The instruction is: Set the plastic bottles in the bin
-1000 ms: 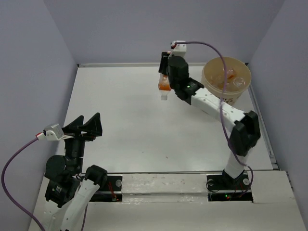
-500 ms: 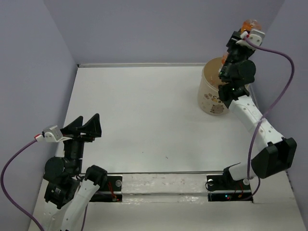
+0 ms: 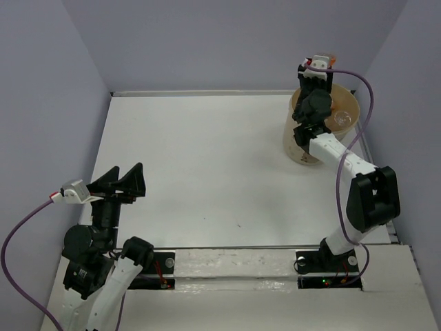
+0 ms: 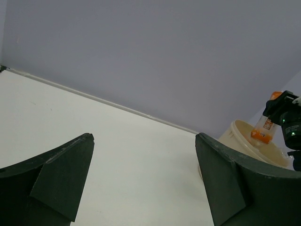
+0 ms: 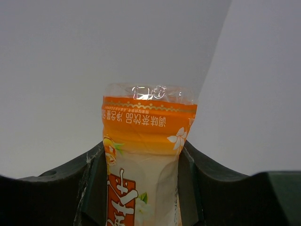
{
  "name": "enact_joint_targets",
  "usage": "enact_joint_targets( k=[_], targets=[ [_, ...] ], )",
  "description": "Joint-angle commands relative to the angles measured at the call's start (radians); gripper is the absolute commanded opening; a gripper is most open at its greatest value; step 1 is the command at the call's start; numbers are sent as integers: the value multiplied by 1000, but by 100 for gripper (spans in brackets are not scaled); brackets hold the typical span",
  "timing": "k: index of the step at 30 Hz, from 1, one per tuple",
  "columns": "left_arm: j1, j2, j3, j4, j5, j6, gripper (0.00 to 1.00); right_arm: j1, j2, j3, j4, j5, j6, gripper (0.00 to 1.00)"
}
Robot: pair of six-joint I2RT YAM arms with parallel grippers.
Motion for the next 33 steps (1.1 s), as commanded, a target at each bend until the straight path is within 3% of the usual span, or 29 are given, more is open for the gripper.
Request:
enact_joint_targets(
  k=[1,5,7,8,11,12,14,16,20,25,29,33],
  targets=[
    [-4,9,9,36,-3,20,99,-8,26,-76,186,9,0,30],
    [-3,13,9,37,-3,19,99,-8,3,-168,190,4,129,35],
    [-4,16,11,37,-3,20,99,-8,-25,-222,219,6,158,47],
    [-4,21,9,36,-1,19,99,-8,-36,-232,224,-2,170,60],
    [-3,27,9,37,-1,19,99,-8,-106,-213,142,-28,205,81],
    [-4,27,9,37,-1,19,99,-8,-106,-212,141,-28,206,84],
    [-3,30,9,39,-1,17,99,-8,-158,-162,22,-66,248,95],
    [-3,33,8,39,-3,17,99,-8,-190,-113,-153,-109,290,100],
    [3,38,6,39,-4,20,99,-8,-264,30,-432,-169,460,100],
    [6,61,6,42,-1,23,99,-8,-431,51,-708,-241,682,100],
    [6,67,6,48,8,25,99,-8,-603,-54,-790,-463,872,100],
    [6,42,-2,63,31,22,99,-8,-761,-189,-834,-747,953,100]
  ],
)
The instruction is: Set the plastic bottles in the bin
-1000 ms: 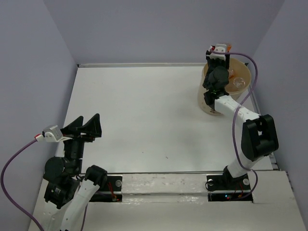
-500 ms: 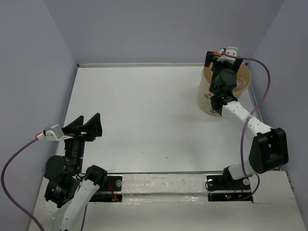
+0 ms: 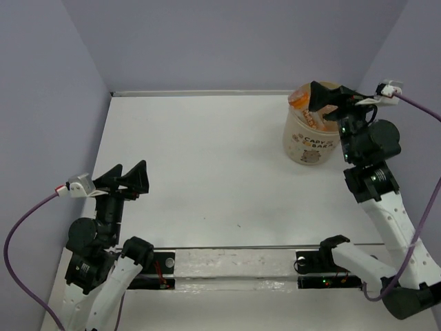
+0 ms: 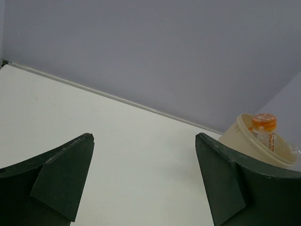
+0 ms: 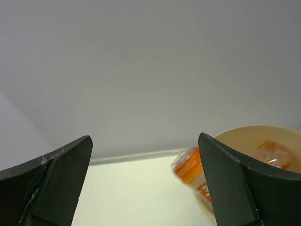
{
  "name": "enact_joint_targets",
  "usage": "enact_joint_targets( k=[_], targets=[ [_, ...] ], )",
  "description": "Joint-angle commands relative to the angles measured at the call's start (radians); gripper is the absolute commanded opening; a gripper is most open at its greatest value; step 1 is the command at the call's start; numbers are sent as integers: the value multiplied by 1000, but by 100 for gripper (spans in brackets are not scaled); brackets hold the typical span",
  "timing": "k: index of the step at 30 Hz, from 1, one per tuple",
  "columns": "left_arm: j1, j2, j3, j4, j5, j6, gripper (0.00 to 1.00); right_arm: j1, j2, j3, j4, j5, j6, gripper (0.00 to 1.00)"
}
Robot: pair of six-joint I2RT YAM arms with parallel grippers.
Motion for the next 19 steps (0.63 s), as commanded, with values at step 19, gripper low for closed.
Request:
enact_joint_targets(
  k=[19],
  targets=[
    [6,34,141,12,177,-16,99,-2,-732,-375,-275,-786,160,100]
  ],
)
